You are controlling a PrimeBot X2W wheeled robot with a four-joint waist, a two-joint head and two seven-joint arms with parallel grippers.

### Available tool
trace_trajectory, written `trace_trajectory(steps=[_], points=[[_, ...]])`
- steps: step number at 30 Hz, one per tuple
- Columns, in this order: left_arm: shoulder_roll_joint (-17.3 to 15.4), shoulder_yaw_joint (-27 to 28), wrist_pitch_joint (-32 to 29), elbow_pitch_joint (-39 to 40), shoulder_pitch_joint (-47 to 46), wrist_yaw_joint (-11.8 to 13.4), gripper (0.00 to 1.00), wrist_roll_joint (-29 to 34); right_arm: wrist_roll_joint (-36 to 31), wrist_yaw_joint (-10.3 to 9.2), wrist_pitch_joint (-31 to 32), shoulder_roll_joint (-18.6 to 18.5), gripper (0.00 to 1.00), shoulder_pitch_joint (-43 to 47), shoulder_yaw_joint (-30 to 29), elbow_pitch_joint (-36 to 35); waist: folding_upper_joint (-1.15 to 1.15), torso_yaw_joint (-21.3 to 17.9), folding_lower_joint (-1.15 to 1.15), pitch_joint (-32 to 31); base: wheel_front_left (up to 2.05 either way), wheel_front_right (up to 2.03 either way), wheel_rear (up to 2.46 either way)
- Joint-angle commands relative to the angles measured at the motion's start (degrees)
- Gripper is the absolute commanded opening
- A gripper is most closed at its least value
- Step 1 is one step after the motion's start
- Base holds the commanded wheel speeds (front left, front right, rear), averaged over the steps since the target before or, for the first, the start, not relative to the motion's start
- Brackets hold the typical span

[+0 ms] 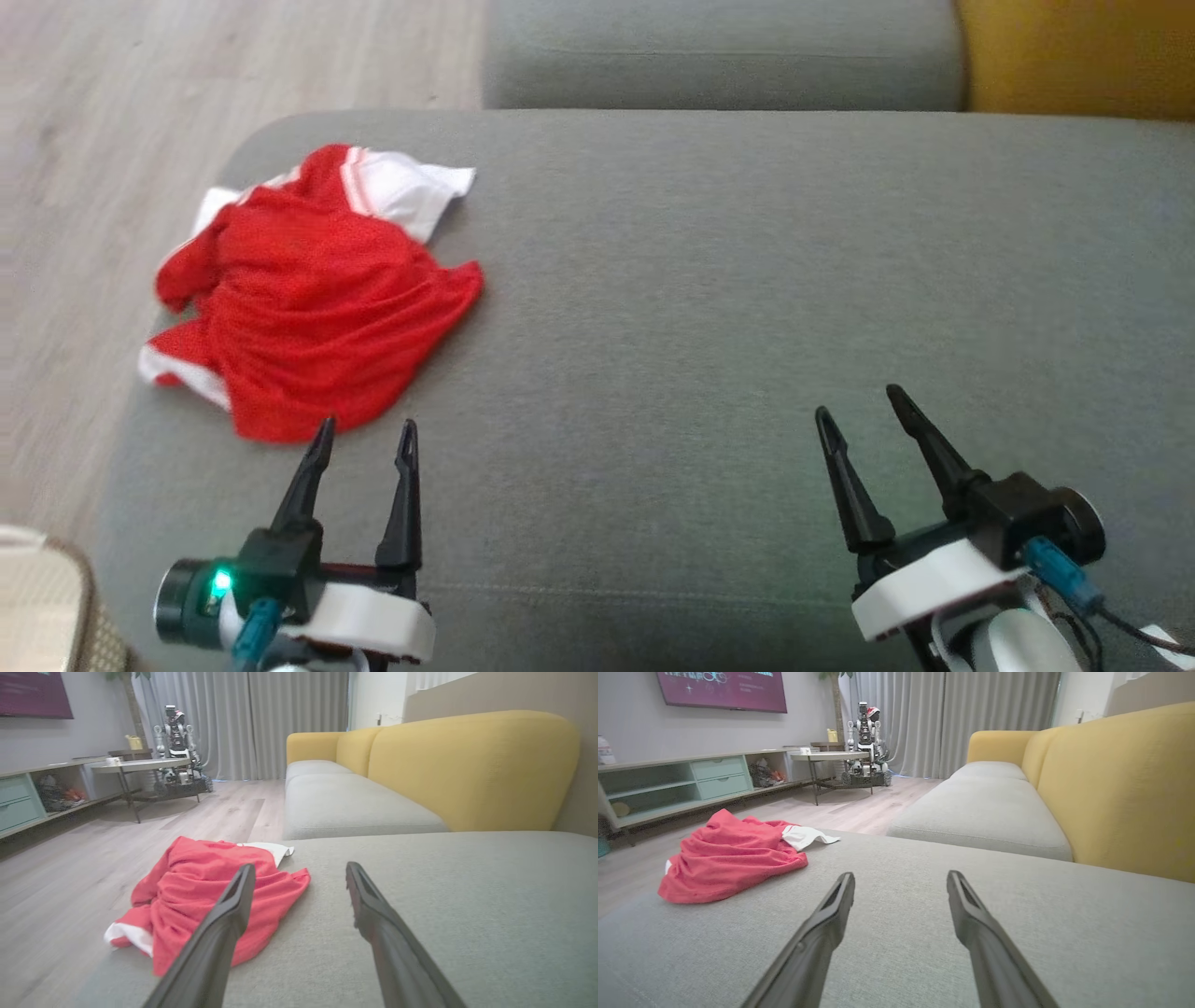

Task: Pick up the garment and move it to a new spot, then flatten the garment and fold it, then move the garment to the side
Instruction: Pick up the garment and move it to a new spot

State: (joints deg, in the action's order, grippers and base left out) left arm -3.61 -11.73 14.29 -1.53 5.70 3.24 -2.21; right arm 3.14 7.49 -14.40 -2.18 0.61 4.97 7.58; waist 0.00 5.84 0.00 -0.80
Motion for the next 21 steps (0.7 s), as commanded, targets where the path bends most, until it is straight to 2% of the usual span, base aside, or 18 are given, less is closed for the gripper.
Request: trace_trajectory(steps=[1,13,21], points=[[0.1,2.5,0.7,1.9,-1.9,0.6,1.00,0.5,-0.4,0.00,-0.6,-0.7,1.00,-1.8,1.6,-2.2,0.00,2.2,0.00,0.5,0.00,0.00,0.00],[0.5,3.5,0.7,3.0,-1.8,2.5,1.00,0.1,1.1,0.00,-0.6,-0.7,1.00,-1.1,3.4,-2.7,0.00,10.8,0.00,1.8,0.00,0.00,0.00],[0.6,6.2,0.7,3.6,-1.6,3.1,1.00,-0.9,0.6,0.00,-0.6,-0.7,1.00,-1.2,3.8,-2.6,0.00,13.0,0.00,2.5,0.00,0.00,0.00]])
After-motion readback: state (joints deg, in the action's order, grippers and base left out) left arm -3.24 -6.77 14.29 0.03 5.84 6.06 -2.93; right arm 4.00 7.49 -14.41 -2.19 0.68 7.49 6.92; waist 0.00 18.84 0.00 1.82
